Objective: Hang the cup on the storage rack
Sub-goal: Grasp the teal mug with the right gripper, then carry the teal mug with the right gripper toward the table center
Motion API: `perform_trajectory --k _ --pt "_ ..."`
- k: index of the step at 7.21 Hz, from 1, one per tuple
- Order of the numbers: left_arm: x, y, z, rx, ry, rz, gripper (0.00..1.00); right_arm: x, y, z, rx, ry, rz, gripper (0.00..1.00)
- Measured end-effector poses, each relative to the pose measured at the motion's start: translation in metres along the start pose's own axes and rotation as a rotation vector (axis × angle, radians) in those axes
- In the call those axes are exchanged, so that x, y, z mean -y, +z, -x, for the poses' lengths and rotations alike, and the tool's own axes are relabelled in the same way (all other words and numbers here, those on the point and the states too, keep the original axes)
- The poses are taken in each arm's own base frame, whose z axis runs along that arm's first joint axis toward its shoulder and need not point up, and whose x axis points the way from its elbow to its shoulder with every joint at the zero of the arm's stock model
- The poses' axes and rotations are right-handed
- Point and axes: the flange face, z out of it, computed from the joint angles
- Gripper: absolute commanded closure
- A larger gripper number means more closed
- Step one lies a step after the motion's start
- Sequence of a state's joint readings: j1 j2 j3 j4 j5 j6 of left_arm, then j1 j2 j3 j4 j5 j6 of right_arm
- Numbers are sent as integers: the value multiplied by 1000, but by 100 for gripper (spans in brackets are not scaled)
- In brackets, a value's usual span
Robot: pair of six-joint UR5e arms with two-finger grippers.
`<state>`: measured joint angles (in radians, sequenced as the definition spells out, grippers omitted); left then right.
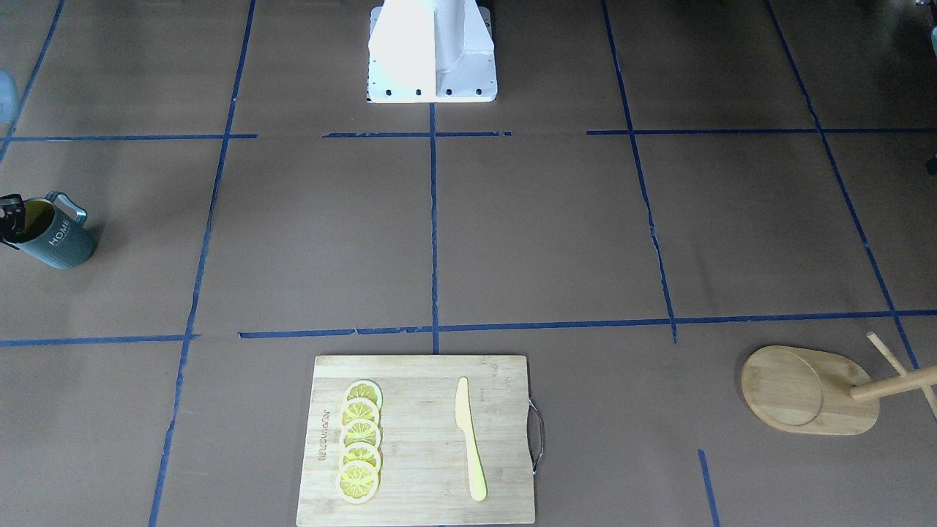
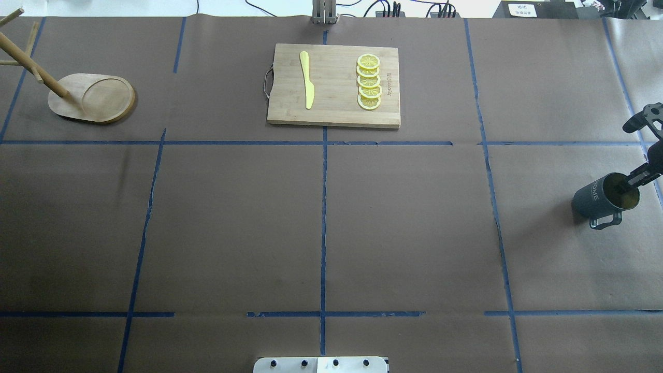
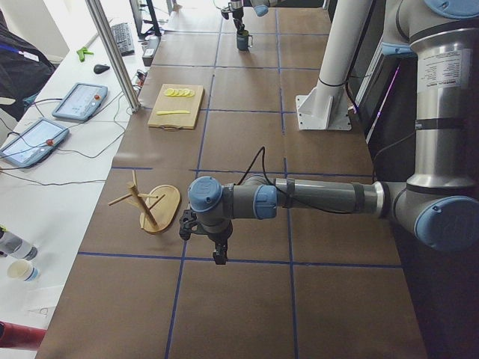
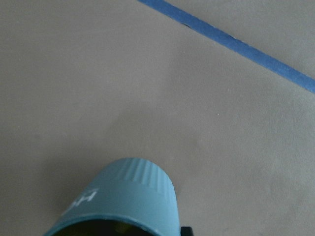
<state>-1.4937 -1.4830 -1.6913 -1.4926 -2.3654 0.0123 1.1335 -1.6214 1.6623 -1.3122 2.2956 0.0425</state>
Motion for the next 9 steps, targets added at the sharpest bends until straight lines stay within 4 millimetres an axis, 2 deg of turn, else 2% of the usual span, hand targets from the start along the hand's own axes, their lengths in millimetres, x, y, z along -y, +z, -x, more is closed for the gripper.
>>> perform_trajectory --k 2,5,6,7,8,9 --pt "-1 0 0 0 0 0 0 15 -25 22 23 15 -36 100" --pt "-3 1 1 0 -1 3 0 76 -81 79 56 211 -108 100" --pt "-3 2 1 0 -2 4 0 101 -91 107 75 290 -116 100" --pt "-3 2 1 0 -2 5 0 129 -96 144 83 330 -110 100" --pt "-3 2 1 0 -2 5 0 155 -99 185 77 341 -106 100" --pt "-3 2 1 0 -2 5 0 173 -96 223 69 347 -104 100"
